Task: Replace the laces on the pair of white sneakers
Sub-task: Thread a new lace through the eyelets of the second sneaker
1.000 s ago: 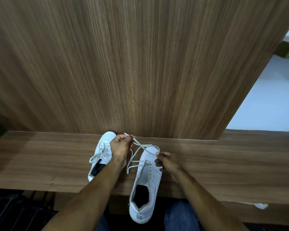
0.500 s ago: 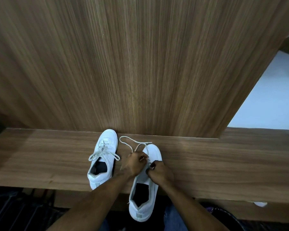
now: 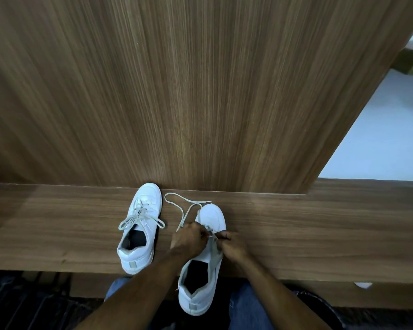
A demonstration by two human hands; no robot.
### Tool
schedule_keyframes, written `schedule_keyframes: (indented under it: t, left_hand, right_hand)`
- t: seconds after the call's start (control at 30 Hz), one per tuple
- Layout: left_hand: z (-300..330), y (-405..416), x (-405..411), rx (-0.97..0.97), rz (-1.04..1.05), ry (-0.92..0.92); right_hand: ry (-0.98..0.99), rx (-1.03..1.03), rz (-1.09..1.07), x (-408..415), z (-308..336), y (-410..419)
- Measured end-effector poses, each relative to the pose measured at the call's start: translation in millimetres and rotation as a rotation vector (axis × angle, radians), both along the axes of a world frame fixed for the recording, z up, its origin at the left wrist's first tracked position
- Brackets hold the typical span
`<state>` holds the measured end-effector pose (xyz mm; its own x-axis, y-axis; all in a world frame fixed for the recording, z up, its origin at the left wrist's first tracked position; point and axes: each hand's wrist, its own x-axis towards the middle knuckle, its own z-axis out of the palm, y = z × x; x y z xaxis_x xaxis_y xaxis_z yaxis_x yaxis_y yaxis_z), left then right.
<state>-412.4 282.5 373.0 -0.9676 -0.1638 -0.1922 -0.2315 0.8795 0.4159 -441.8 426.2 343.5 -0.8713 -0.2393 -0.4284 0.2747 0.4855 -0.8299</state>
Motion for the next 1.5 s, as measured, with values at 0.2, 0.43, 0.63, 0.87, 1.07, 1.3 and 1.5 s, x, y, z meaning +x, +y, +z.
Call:
schedule_keyframes:
  t: [0.2, 0.43, 0.63, 0.87, 1.07, 1.3, 1.5]
  left_hand:
    - [-3.6, 1.2, -3.6, -0.048, -0.003, -0.012]
    - [-9.2, 8.1, -1.9, -0.08, 0.064, -0.008]
    - [-6.9, 7.1, -3.4, -0.021, 0.05, 0.0]
    - [-7.1, 9.0, -3.1, -0.013, 0.044, -0.003]
    - [-4.4, 14.1, -1.4, -0.124, 0.019, 0.033]
    - [-2.6, 2.8, 13.5, 0.026, 0.14, 0.079]
    - [-1.2, -9.2, 15.0, 0.331, 0.367, -0.048]
  right_hand:
    - [-0.013, -0.041, -0.006, -0.4, -2.4, 2.5]
    - [0.031, -0.035, 0.031, 2.3, 1.5, 3.3]
    - [0.095, 0.02, 0.073, 2.4, 0.9, 4.4]
    - [0.0, -0.045, 0.023, -0.1, 4.6, 4.7]
    - [0.041, 0.087, 0.031, -12.4, 7.9, 0.4]
    - [0.245, 0.227, -0.007, -29.5, 27.6, 6.4]
    - [0.479, -0.185, -0.726, -68.0, 69.8, 52.1]
